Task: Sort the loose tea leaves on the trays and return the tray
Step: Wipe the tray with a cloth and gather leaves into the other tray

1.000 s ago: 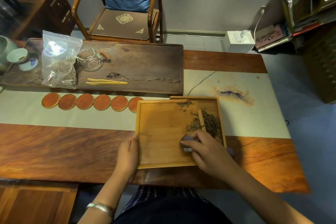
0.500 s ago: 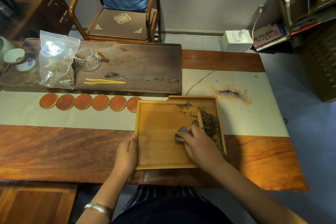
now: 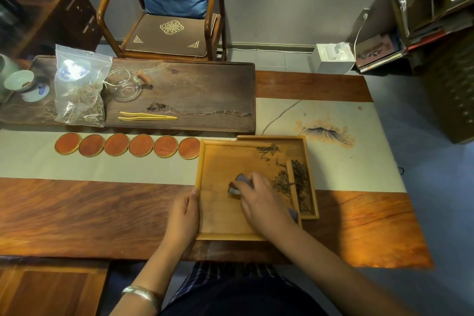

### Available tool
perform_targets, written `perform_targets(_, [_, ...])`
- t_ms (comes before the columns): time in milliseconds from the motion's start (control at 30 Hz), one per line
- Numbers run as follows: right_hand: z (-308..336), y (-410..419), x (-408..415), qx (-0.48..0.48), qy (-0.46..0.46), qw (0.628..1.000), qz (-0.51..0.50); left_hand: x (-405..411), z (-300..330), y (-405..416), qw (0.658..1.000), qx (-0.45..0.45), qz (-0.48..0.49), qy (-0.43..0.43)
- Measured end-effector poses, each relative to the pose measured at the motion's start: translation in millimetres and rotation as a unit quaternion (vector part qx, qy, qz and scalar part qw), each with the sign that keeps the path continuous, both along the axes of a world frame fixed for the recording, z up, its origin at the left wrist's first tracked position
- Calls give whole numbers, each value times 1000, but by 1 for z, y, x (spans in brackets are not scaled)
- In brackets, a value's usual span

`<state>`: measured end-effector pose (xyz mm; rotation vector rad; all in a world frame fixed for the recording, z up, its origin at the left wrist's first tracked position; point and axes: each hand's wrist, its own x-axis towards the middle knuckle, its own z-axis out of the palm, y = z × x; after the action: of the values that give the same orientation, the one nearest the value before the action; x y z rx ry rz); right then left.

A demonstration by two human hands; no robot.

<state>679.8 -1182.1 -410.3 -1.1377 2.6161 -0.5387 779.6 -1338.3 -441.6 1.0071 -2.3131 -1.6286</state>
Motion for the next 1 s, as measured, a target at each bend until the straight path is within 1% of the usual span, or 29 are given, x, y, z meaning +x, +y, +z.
perform_targets(167, [-6,17,-26,37,13,997,-61,5,-3,-1,1000,-5,4,-4])
perform_targets(267, [-4,21,-30,24,0,998,-64,4,-4,-2,1000,-13,11,-23])
perform_targets(333, [4,20,-25,-6,4,999,-39,1,-3,-3,999,-18,14,-31])
perform_targets(433, [16,19,-8,-34,0,998,57,-2,-1,-6,999,-27,7,-35])
perform_targets(500, [16,22,5,-22,-8,992,122,-4,-1,-9,999,-28,6,-35])
perform_targets(567, [13,25,12,-2,-14,990,137,-4,-1,-10,999,-37,5,-38])
perform_targets(733, [5,39,0,11,-10,998,60,-1,-2,-12,999,-36,9,-35])
perform_targets(833, [5,52,-13,15,-26,999,22,0,-6,-14,999,-41,10,-32])
perform_targets(1000, [22,86,-35,-87,-81,992,-50,-3,-5,-19,997,-58,1,-51])
